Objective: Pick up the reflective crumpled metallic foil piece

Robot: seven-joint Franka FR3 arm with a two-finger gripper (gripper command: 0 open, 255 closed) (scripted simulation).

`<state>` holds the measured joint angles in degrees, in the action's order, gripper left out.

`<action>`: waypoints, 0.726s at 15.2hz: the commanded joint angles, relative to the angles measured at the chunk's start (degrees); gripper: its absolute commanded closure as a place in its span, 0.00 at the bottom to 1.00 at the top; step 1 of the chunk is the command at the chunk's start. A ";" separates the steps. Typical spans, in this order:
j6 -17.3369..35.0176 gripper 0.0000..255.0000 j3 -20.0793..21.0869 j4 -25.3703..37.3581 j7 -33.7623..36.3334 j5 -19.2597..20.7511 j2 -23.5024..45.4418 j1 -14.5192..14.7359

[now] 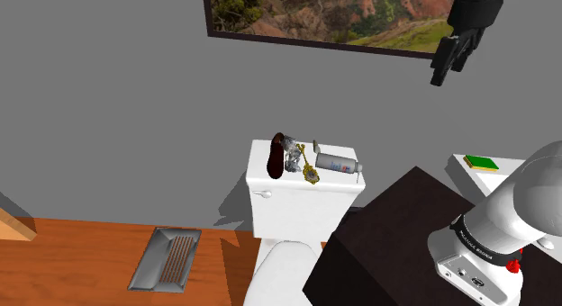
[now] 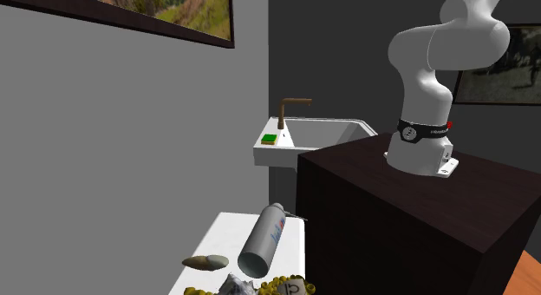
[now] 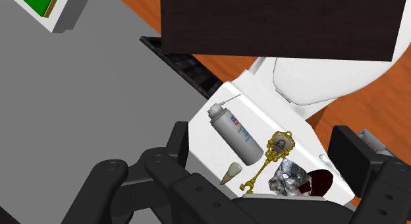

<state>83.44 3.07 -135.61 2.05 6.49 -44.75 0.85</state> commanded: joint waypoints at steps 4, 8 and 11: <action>5.54 0.00 1.64 -2.80 3.53 -1.48 2.75 0.09; 13.14 0.00 3.86 -5.41 8.08 -3.09 7.69 0.14; 18.90 0.00 5.53 -6.47 11.44 -3.95 12.31 0.08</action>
<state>99.70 8.06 -141.41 12.30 2.78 -34.24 1.00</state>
